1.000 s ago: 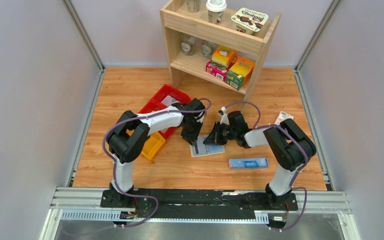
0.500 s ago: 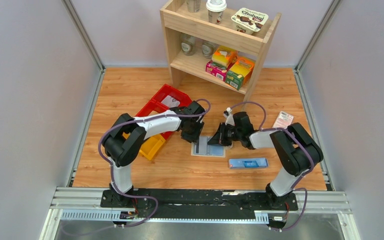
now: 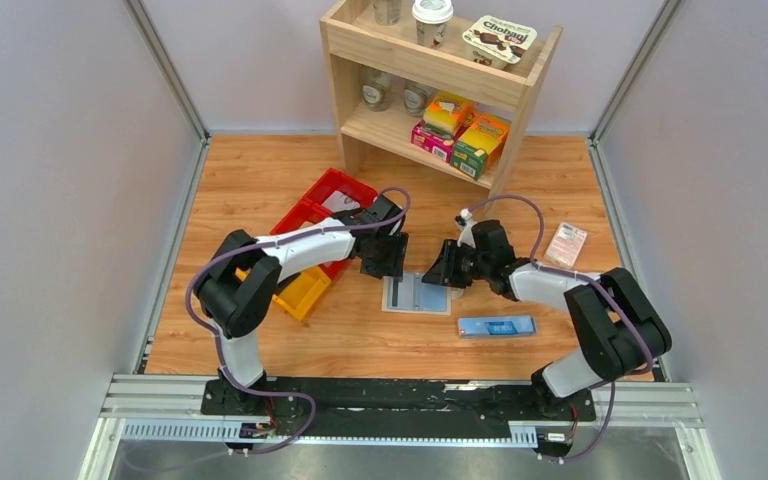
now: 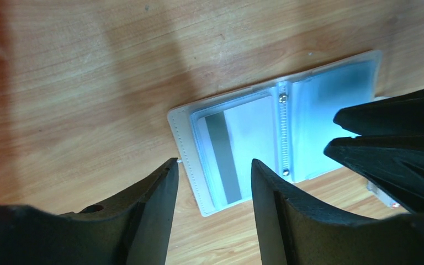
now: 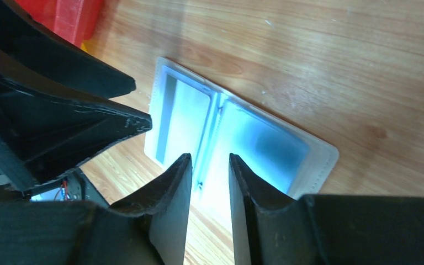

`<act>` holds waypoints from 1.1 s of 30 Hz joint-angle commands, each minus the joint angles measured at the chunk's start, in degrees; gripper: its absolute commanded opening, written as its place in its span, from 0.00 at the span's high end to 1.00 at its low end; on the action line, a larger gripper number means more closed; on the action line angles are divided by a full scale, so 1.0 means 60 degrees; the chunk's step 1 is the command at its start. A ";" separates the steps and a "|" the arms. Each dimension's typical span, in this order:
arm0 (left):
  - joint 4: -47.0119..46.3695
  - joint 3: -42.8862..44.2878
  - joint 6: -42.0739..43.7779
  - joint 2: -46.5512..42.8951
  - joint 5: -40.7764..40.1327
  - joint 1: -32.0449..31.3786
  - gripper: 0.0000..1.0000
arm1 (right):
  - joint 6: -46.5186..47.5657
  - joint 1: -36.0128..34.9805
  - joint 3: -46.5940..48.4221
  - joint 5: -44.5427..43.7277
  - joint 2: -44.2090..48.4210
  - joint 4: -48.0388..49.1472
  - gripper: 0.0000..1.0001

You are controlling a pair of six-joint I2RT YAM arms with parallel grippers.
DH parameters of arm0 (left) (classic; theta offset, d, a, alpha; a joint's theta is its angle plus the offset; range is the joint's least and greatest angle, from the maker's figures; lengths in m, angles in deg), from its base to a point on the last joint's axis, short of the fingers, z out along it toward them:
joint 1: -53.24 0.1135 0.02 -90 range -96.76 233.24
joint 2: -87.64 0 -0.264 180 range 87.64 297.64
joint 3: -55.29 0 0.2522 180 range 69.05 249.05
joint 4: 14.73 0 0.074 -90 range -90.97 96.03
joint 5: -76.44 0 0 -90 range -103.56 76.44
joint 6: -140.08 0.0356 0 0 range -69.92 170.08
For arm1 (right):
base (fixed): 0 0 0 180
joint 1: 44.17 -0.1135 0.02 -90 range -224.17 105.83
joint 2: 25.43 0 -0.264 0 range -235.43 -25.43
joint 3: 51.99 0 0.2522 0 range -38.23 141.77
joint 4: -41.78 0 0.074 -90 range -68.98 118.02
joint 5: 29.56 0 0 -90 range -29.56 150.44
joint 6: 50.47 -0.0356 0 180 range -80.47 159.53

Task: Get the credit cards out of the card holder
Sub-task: Remove the credit card from the card holder.

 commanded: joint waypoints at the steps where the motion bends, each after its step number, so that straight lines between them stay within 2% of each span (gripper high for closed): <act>1: -0.0381 0.0373 -0.0972 0.0090 0.0688 0.0107 0.41 | 0.0529 -0.0009 0.0044 -0.0432 -0.0023 -0.0329 0.65; 4: -0.0543 0.0372 -0.1236 0.0281 0.0895 0.0107 0.41 | 0.0500 -0.0009 -0.0073 -0.0359 -0.0198 -0.0196 0.60; 14: -0.0499 0.0548 -0.1530 0.0955 0.1422 0.0121 0.48 | 0.0353 -0.0053 -0.0323 -0.0095 -0.0551 0.0287 0.58; 22: -0.1158 0.0328 -0.1471 0.0735 0.1979 0.0121 0.65 | -0.0159 -0.0082 -0.0367 0.0593 -0.0273 0.0946 0.55; 33: -0.1041 0.0387 -0.1295 0.0969 0.2184 0.0121 0.67 | -0.0730 -0.0127 -0.0425 0.0959 -0.0448 0.1458 0.55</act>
